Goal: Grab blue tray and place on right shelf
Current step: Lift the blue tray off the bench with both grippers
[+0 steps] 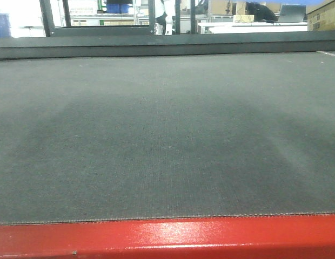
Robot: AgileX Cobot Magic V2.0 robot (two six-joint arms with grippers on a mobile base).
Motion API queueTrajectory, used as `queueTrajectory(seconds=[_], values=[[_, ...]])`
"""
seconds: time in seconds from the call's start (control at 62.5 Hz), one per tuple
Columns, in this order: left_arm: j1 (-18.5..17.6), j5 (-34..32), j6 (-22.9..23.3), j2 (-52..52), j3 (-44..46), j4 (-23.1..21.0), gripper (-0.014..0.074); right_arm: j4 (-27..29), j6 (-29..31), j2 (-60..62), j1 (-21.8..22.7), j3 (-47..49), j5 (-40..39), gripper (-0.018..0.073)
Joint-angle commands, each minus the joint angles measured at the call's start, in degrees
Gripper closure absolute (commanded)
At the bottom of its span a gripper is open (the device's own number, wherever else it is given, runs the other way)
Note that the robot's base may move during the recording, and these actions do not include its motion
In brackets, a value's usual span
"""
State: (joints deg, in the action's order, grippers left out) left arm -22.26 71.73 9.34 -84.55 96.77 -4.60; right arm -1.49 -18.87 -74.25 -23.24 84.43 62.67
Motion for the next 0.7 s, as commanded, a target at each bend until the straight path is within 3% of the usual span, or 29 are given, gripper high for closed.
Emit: queueTrajectory(seconds=[0.0,0.687], values=[[-0.4,5.0,-0.8,2.4,1.9,1.6,0.0637,-0.9,1.8,3.5,-0.2,1.6,-2.9,0.0500],[-0.4,4.6,-0.8,2.3,1.9,1.5,0.0645,-0.7,1.8,4.8,-0.2,1.6,-3.8,0.0502]])
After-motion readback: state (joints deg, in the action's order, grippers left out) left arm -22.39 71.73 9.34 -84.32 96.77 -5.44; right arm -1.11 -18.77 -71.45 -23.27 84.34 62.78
